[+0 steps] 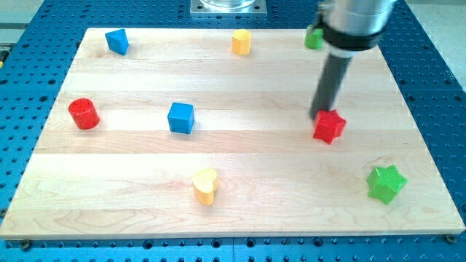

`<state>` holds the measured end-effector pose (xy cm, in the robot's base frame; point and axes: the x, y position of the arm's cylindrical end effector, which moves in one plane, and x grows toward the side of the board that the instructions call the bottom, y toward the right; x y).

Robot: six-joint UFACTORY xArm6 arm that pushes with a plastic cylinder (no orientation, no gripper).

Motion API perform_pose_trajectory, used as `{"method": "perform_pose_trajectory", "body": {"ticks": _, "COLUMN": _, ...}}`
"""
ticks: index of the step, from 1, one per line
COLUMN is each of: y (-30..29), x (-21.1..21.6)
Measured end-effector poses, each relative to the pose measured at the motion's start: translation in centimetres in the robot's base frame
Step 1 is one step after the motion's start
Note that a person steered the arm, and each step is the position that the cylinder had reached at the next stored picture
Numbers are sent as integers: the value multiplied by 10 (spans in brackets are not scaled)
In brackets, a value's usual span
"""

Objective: Push the red star to the bottom left corner

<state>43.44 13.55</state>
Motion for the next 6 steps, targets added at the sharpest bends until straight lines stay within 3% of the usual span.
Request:
{"method": "perform_pose_trajectory", "body": {"ticks": 1, "y": 88, "x": -13}}
{"method": "perform_pose_trajectory", "body": {"ticks": 2, "y": 79, "x": 32}}
{"method": "perform_pose_trajectory", "body": {"ticks": 4, "y": -131, "x": 33}}
{"method": "perform_pose_trajectory", "body": {"ticks": 5, "y": -258, "x": 57}}
{"method": "perform_pose_trajectory", "body": {"ticks": 6, "y": -340, "x": 76}}
